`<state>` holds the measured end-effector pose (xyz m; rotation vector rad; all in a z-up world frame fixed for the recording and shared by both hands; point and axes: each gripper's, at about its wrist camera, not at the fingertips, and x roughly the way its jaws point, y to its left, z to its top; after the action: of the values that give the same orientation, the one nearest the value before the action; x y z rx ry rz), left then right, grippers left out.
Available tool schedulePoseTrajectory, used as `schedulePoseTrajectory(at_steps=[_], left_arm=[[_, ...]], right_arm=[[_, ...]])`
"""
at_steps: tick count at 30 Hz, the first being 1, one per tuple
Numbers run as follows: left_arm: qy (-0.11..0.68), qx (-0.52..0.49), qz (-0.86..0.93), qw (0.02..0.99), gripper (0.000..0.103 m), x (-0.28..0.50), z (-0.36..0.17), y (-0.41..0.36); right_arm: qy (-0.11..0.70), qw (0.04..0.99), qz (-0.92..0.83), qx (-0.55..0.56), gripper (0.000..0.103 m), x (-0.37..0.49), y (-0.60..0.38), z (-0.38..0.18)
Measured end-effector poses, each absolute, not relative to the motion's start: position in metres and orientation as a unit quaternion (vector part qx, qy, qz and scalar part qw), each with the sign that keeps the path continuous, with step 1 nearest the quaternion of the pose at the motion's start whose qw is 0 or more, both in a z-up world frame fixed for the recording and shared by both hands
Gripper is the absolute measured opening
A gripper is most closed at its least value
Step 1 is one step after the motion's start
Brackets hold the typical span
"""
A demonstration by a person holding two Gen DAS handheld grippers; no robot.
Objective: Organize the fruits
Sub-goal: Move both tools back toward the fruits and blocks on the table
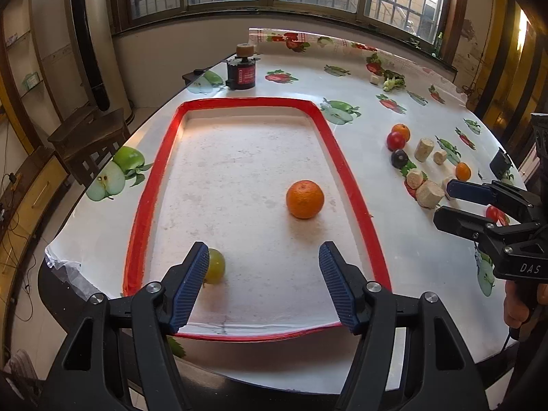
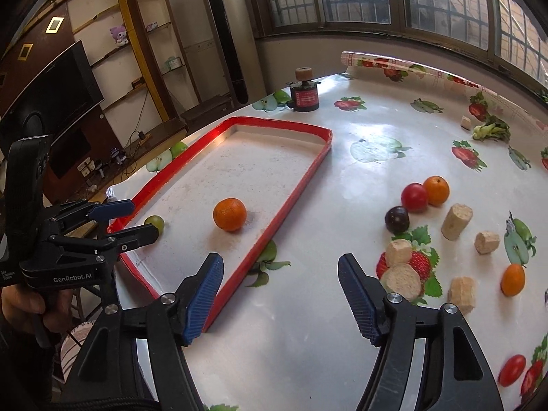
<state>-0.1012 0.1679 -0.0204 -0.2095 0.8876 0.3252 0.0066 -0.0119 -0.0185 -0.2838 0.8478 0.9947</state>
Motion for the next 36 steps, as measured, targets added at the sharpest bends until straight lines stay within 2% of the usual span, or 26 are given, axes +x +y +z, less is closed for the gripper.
schedulePoseTrajectory(at_steps=[5,9,21,31,36], left_arm=[[0.424,-0.098,0.131,0.891,0.066,-0.092,-0.016,0.146],[0.424,-0.094,0.108,0.894,0.066,-0.083,-0.014,0.127],[0.427,-0.086,0.062,0.898,0.066,-0.062,-0.01,0.088],[0.435,-0.117,0.011,0.893,0.066,-0.038,-0.017,0.062],[0.452,-0.115,-0.012,0.884,0.071,-0.016,-0.028,0.041]], right_arm=[[0.394,0.8,0.437,-0.118,0.072,0.009,-0.046,-0.017],[0.394,0.816,0.409,-0.112,0.077,0.011,-0.073,-0.017],[0.406,0.841,0.355,-0.053,0.077,0.025,-0.14,-0.021],[0.407,0.861,0.302,-0.054,0.077,0.021,-0.176,-0.022],[0.409,0.875,0.254,-0.049,0.079,0.031,-0.203,-0.022]])
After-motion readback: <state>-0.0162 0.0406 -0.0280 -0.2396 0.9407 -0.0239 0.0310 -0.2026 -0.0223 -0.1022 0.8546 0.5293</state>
